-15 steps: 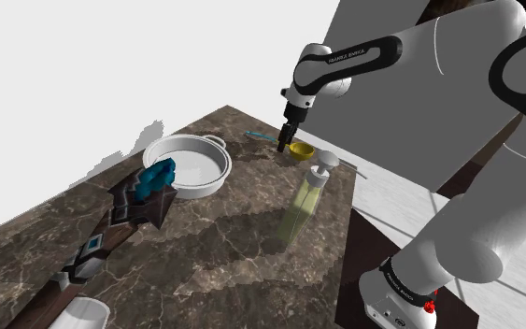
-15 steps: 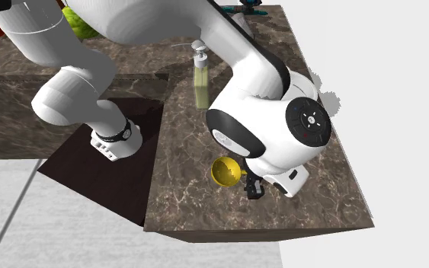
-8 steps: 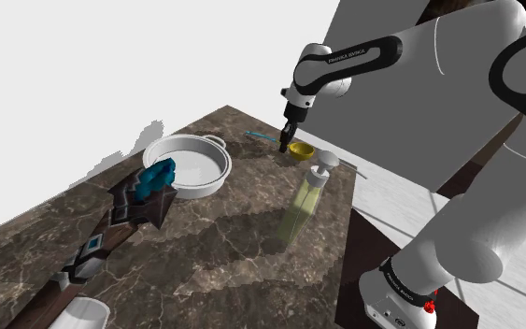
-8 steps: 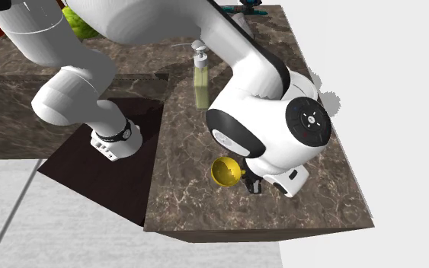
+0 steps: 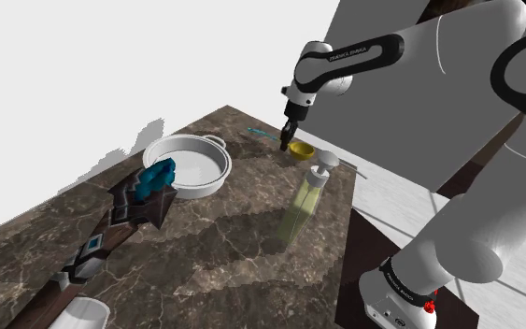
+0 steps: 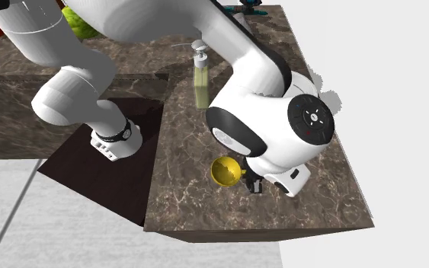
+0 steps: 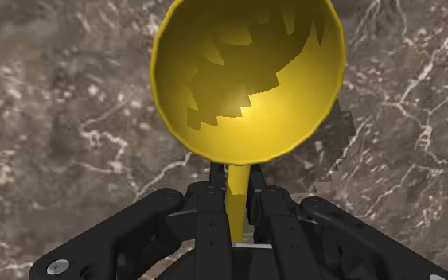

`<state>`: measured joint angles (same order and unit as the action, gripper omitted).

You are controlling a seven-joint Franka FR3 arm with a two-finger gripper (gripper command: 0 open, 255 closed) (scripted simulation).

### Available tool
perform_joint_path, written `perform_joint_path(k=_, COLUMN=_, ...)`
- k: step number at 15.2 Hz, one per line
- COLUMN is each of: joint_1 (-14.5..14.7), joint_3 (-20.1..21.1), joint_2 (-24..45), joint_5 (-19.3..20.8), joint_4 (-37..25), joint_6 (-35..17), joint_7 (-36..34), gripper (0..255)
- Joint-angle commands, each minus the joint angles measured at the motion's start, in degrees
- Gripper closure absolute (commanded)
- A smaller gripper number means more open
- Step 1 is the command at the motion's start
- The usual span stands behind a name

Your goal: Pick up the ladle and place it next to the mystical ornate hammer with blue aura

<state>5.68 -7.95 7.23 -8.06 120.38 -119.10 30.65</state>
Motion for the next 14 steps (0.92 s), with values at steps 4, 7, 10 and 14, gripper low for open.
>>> perform_joint_path(k=4, joint_1=0.1, joint_3=-0.1, joint_2=-1.9, joint_5=0.5, joint_4=-1.5, joint_6=3.4, joint_7=-0.7, gripper=255)
perform_joint_path(k=7, joint_1=0.1, joint_3=-0.1, joint_2=-2.9, joint_5=0.8, joint_4=-2.7, joint_6=5.5, joint_7=-1.0, gripper=255)
perform_joint_path(k=10, joint_1=0.1, joint_3=-0.1, joint_2=-3.8, joint_5=1.1, joint_4=-4.0, joint_6=7.7, joint_7=-1.3, gripper=255)
perform_joint_path(k=14, joint_1=0.1, joint_3=-0.1, joint_2=-4.9, joint_5=1.4, joint_4=-5.9, joint_6=10.6, joint_7=-1.8, gripper=255)
